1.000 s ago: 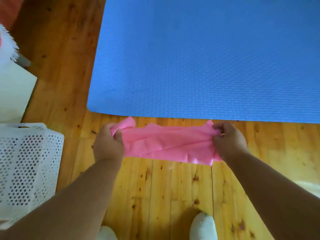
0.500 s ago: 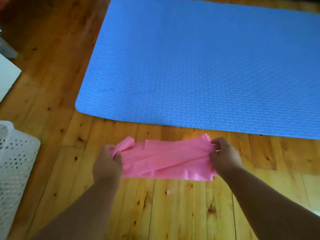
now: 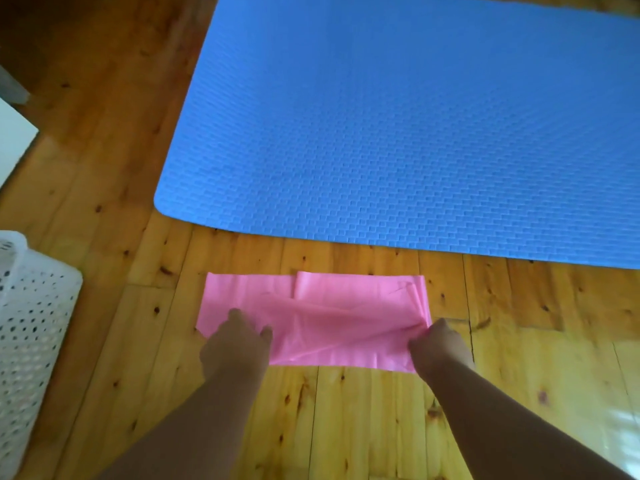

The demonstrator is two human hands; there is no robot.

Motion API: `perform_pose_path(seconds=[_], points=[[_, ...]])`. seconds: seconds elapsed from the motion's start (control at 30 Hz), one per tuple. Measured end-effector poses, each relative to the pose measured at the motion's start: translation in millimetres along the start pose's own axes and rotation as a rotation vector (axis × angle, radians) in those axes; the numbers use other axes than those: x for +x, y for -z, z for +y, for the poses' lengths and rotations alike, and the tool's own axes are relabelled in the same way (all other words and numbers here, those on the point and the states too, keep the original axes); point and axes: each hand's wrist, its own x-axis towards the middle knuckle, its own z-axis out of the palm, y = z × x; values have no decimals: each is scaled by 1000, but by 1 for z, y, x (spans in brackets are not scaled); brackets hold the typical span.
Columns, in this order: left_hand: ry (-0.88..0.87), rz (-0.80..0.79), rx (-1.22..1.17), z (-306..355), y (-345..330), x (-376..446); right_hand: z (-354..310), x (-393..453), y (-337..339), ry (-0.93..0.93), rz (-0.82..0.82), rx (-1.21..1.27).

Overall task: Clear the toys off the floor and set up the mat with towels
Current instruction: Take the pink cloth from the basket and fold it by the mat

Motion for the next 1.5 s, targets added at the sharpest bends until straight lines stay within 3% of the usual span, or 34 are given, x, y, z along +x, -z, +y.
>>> perform_pose_path(seconds=[0.17, 0.43, 0.57, 0.67, 0.9, 1.1, 1.23, 1.37, 1.5], points=[[29, -87, 44, 1, -3, 15, -1, 7, 3, 91, 52, -83], [-114, 60, -72, -12, 11, 4, -3, 6, 4, 271, 119, -147], [-172, 97, -42, -19, 22, 6, -23, 9, -1, 666, 304, -511], [-214, 65, -13, -20, 31, 10, -44, 16, -7, 895, 166, -658], [-44, -30, -377, -22, 51, 33, -54, 27, -3, 881, 128, -650], [-9, -18, -382, -42, 53, 39, -56, 28, 1, 880, 117, -713], [22, 24, -475, -49, 51, 39, -56, 20, 2, 936, 213, -512], [151, 71, -596, -53, 49, 41, -58, 18, 10, 891, 35, -228], [213, -68, -638, -51, 51, 42, -64, 27, 20, 898, 2, -307]])
